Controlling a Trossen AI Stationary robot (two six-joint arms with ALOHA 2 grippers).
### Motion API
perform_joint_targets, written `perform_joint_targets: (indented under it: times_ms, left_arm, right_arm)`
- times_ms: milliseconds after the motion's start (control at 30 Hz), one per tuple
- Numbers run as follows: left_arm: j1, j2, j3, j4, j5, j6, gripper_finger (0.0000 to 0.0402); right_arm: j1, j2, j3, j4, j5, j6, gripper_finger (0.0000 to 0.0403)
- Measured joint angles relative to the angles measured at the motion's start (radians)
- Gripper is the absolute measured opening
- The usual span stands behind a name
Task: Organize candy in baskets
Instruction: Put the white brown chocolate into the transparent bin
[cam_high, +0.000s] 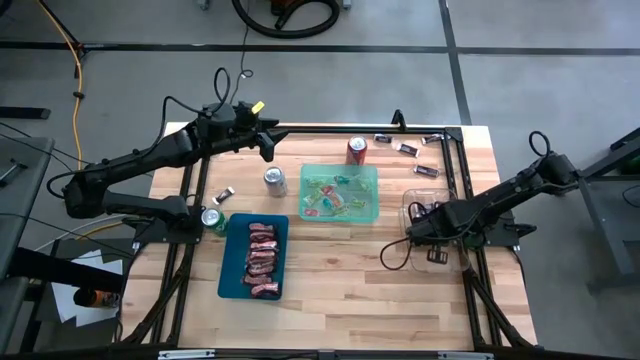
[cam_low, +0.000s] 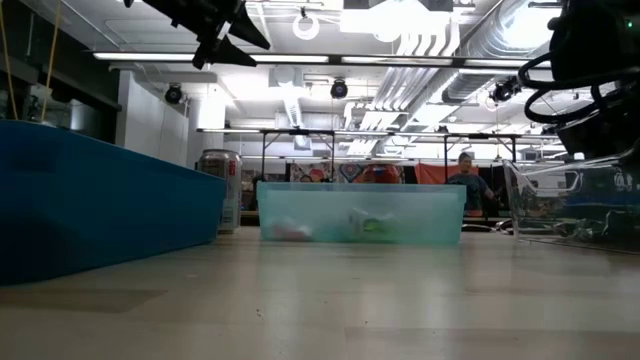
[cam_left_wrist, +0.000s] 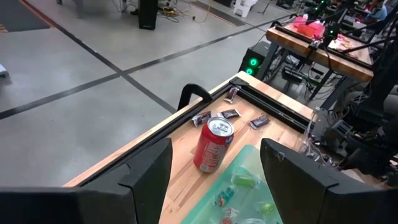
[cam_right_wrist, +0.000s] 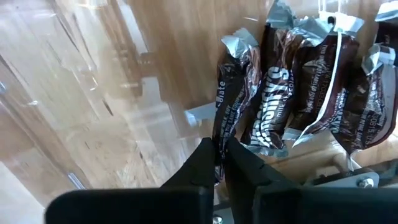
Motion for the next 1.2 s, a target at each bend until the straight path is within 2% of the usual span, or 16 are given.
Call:
perform_joint_targets:
  times_ms: [233,400,567,733,800,933,1033,1100,1200]
  left_arm:
    - [0.002,0.0,0.0,0.001,0.0,0.0,0.0232]
    - [0.002,0.0,0.0,0.001,0.0,0.001,0.0232]
    - [0.002,-0.009,0.001,0.0,0.046,0.014,0.0232]
    - [0.018,-0.042,0.051,-0.071,0.092,0.127,0.0232]
    - [0.037,-0.052,0.07,-0.092,0.087,0.147,0.0232]
    - [0.093,-0.063,0.094,-0.133,0.084,0.138,0.0232]
    - [0.146,-0.063,0.109,-0.195,0.072,0.103,0.0232]
    - [0.186,-0.055,0.119,-0.242,0.02,0.06,0.0232]
    - [0.265,-0.011,0.14,-0.284,-0.033,-0.002,0.0232]
  right_arm:
    - [0.0,0.0,0.003,-0.011,0.0,0.006,0.0064]
    - [0.0,0.0,0.065,-0.054,0.001,-0.012,0.0117]
    - [0.0,-0.001,0.209,-0.2,0.02,-0.026,0.0162]
    - [-0.006,-0.01,0.423,-0.319,0.032,0.075,0.018]
    - [-0.023,-0.01,0.501,-0.311,0.072,0.087,0.0183]
    - [-0.114,-0.008,0.6,-0.243,0.236,0.156,0.0188]
    - [-0.221,-0.008,0.631,-0.161,0.34,0.198,0.019]
    - [-0.29,-0.008,0.638,-0.079,0.392,0.218,0.0191]
    - [-0.385,-0.007,0.638,0.068,0.425,0.205,0.0191]
